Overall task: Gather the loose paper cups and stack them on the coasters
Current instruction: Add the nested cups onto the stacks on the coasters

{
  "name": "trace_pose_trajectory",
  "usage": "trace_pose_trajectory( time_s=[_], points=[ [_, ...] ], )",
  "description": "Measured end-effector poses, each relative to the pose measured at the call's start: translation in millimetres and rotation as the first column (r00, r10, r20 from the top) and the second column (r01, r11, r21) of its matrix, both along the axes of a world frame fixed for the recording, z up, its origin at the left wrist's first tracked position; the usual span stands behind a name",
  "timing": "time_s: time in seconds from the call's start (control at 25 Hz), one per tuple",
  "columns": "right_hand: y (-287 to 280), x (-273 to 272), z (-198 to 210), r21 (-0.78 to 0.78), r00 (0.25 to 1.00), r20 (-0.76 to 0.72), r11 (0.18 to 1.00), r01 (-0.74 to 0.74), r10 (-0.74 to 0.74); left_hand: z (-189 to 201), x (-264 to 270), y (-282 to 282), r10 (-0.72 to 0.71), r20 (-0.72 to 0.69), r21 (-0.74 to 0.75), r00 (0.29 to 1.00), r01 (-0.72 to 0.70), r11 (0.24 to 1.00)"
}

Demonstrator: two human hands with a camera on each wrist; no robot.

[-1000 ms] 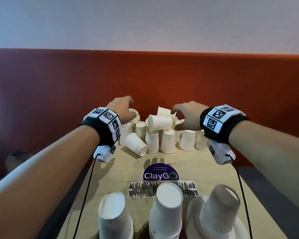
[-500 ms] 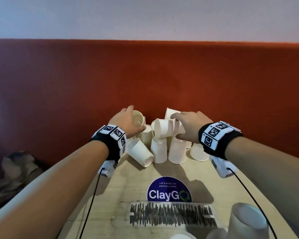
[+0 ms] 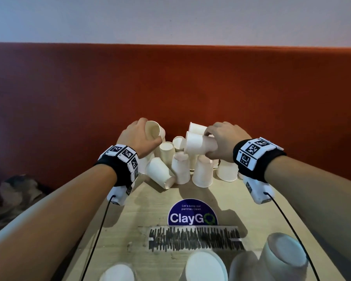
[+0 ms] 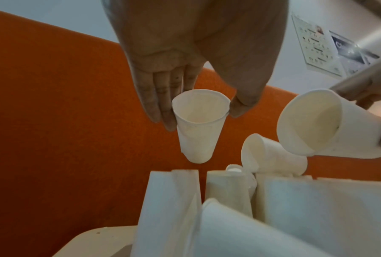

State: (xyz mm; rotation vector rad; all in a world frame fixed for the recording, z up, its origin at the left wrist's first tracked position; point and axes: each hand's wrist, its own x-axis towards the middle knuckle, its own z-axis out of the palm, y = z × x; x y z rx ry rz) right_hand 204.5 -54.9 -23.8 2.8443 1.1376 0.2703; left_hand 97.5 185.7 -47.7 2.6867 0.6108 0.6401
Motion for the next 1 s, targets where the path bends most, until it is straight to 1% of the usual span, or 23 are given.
trace_pose_trajectory(
  time_s=[0.24, 0.48, 0.56, 0.64, 0.68, 0.72, 0.8, 0.84, 0.92, 1.0],
  points=[
    [-36, -40, 30, 0.127, 0.993, -0.096, 0.988, 0.084, -0.072, 28, -43, -13, 0.006, 0.121, -0.100, 0.993, 0.006, 0.995],
    [-73, -78, 52, 0.226, 0.994, -0.064, 0.969, 0.101, -0.089, 52, -91, -27, 0.012, 0.231, -0.120, 0.973, 0.016, 0.993],
    [-87, -85, 56, 0.260, 0.995, -0.059, 0.961, 0.092, -0.079, 58, -100, -31, -0.004, 0.285, -0.149, 0.958, 0.048, 0.988],
    [-102, -84, 57, 0.325, 0.992, -0.103, 0.940, 0.102, -0.072, 60, -102, -32, -0.042, 0.330, -0.214, 0.943, 0.118, 0.970],
    [-110, -82, 57, 0.363, 0.989, -0.134, 0.926, 0.108, -0.063, 61, -102, -32, -0.072, 0.346, -0.295, 0.935, 0.181, 0.938],
    [-118, -79, 55, 0.393, 0.986, -0.157, 0.913, 0.108, -0.049, 60, -103, -31, -0.102, 0.363, -0.407, 0.926, 0.255, 0.877],
    [-134, -74, 52, 0.441, 0.986, -0.164, 0.893, 0.092, -0.021, 54, -104, -30, -0.134, 0.389, -0.603, 0.912, 0.361, 0.711],
    [-141, -71, 51, 0.464, 0.986, -0.168, 0.883, 0.076, 0.004, 49, -104, -28, -0.149, 0.396, -0.660, 0.906, 0.394, 0.640],
    [-152, -68, 49, 0.501, 0.971, -0.222, 0.864, 0.038, 0.086, 42, -104, -27, -0.175, 0.408, -0.723, 0.896, 0.434, 0.537],
    [-154, -67, 56, 0.552, 0.939, -0.303, 0.833, 0.035, 0.161, 50, -102, -30, -0.211, 0.383, -0.755, 0.899, 0.437, 0.489]
  ],
)
